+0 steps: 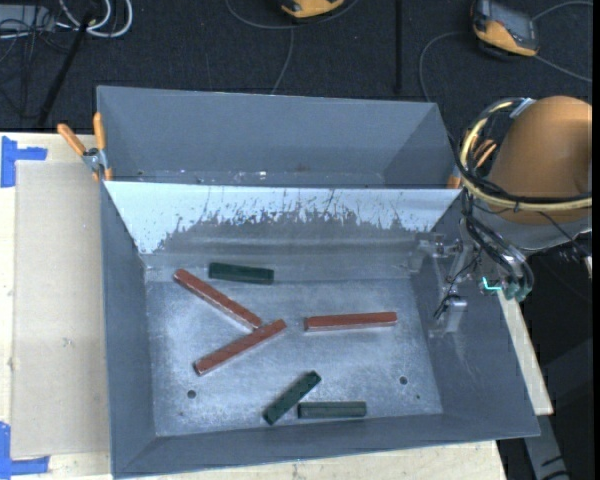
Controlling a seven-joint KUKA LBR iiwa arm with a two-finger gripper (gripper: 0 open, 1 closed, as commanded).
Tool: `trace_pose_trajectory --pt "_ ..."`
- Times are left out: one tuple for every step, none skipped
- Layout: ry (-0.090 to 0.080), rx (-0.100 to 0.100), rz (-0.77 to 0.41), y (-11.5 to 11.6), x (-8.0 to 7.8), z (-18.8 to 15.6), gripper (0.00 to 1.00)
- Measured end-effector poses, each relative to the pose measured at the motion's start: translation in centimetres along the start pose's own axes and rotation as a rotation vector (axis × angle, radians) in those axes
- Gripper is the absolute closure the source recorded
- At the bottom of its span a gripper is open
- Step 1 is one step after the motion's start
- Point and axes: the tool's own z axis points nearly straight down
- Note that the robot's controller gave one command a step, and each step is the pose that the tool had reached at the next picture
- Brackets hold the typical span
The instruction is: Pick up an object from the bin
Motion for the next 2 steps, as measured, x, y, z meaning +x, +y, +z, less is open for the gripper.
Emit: trace_pose_trajectory --pt "-0.003 0.000 0.047 -0.06 2.38 14.08 0.00" --pt "-0.009 0.001 0.043 -0.07 2.12 13.54 1.00"
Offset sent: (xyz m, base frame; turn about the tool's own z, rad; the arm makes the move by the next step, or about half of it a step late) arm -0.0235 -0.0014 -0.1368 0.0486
